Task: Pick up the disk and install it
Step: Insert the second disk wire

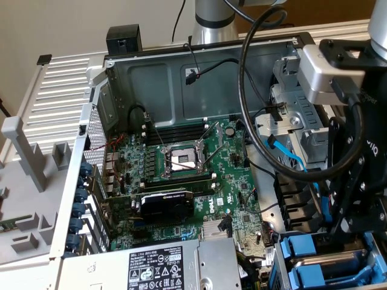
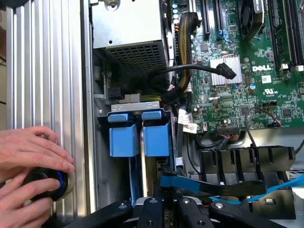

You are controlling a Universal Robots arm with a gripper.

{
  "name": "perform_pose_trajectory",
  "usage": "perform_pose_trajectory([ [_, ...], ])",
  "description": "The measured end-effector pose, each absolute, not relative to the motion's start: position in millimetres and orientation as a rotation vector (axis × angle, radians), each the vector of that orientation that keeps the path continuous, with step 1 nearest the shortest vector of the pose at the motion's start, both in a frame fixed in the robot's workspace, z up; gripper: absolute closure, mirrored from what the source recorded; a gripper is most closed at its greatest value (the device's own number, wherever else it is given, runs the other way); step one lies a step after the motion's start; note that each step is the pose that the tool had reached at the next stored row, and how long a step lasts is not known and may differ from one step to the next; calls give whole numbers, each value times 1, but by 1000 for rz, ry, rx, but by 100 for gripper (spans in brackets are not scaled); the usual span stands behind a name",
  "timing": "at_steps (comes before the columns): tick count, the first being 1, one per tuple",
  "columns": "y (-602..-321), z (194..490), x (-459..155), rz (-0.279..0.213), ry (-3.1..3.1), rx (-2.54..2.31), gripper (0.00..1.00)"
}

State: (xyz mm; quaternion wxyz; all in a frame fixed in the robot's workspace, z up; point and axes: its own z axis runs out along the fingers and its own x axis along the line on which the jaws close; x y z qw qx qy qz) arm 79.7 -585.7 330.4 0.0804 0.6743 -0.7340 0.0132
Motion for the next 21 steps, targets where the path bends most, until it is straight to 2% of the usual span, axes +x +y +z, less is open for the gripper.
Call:
perform_pose_trajectory([
  [21, -586, 329, 80, 39, -2195, 2016, 83],
])
